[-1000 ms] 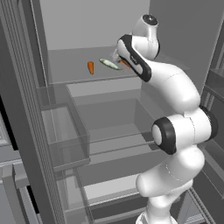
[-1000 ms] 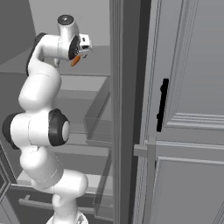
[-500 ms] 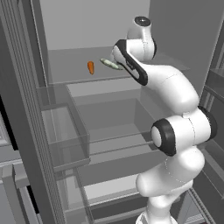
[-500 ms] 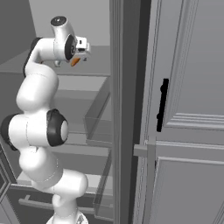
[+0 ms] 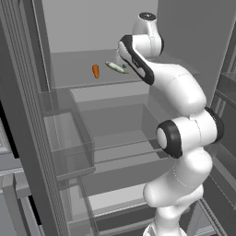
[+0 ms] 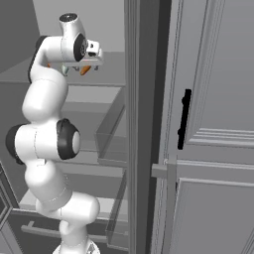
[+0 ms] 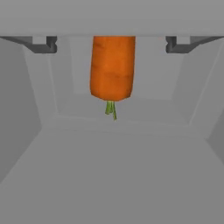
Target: Place one carrot and one fish in each tupperware on the nearby counter, to pack two identical lunches.
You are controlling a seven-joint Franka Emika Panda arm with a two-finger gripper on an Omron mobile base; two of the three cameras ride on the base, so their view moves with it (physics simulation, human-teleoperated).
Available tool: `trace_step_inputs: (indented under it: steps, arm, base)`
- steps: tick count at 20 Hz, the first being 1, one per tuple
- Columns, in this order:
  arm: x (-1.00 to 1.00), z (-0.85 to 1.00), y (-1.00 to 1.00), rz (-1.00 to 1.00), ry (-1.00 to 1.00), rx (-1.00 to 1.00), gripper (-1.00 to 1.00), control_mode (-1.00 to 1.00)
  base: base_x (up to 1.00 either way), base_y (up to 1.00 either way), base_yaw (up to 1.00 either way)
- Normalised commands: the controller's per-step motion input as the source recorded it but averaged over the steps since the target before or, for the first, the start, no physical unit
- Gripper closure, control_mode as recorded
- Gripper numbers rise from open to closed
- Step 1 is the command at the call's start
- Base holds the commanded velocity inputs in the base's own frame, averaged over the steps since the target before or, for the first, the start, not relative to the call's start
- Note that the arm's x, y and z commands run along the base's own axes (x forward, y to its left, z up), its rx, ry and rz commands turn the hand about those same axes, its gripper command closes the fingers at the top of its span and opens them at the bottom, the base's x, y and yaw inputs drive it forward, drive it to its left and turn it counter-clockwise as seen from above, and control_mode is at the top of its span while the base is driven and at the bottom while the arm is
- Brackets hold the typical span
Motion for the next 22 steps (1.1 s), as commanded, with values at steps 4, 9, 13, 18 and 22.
trace_step_inputs:
  steps: [4, 9, 13, 18, 22]
  arm:
    - [0.00, -0.25, 0.00, 0.00, 0.03, 0.00, 1.00, -1.00]
    - [-0.04, -0.20, 0.00, 0.00, 0.07, 0.00, 1.00, -1.00]
    - [-0.47, -0.32, -0.14, 0.00, -0.01, 0.00, 1.00, -1.00]
    - [-0.95, -0.23, -0.24, 0.00, -0.14, 0.07, 1.00, -1.00]
    - [-1.00, -0.13, -0.30, 0.02, -0.14, 0.09, 1.00, -1.00]
  base:
    - [0.00, 0.00, 0.00]
    - [0.00, 0.00, 0.00]
    - [0.00, 0.00, 0.00]
    - [0.00, 0.00, 0.00]
    - [0.00, 0.00, 0.00]
